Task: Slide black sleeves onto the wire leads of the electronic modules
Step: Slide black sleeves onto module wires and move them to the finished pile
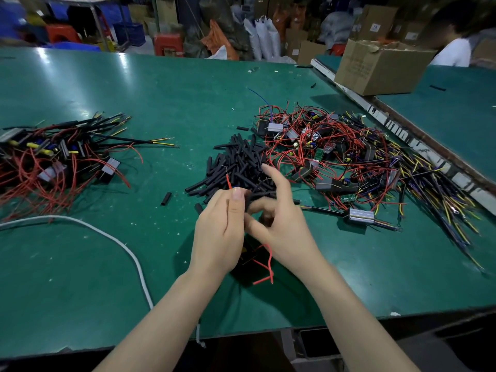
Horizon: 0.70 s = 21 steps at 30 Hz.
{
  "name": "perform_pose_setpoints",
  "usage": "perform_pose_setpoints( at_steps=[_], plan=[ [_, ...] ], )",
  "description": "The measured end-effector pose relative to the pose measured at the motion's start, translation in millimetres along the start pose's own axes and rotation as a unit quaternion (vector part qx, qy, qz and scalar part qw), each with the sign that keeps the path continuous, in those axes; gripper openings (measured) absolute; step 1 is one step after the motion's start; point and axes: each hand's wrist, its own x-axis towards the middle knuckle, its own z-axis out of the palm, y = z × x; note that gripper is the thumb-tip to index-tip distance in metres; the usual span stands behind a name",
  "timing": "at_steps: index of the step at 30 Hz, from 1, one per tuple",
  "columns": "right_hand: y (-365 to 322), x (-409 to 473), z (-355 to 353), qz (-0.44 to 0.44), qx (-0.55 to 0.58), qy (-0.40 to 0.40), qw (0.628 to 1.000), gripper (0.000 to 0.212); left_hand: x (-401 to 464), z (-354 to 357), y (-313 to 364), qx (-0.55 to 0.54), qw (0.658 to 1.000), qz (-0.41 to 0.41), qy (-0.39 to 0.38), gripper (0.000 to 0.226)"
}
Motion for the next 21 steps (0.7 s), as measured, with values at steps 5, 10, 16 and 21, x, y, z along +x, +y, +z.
perform_pose_setpoints(
  at_steps=[5, 10, 16, 21],
  plan=[
    [3.9, -6.6, 1.2, 0.028, 0.092, -0.021, 0.995, 0.108, 0.9, -0.9, 0.3, 0.030, 0.999, 0.009, -0.011, 0.034],
    [4.7, -6.6, -3.4, 0.049, 0.122, -0.059, 0.989, 0.115, 0.6, -2.7, 3.6, 0.060, 0.997, 0.042, -0.025, 0.020],
    [14.0, -6.0, -29.7, 0.057, 0.092, -0.073, 0.991, 0.104, -0.2, -4.9, 6.3, 0.064, 0.997, 0.033, -0.030, 0.017],
    [22.8, 4.0, -74.2, 0.071, -0.186, 0.017, 0.980, 0.041, -0.7, -5.3, 9.3, 0.066, 0.997, 0.022, -0.039, 0.009]
  ],
)
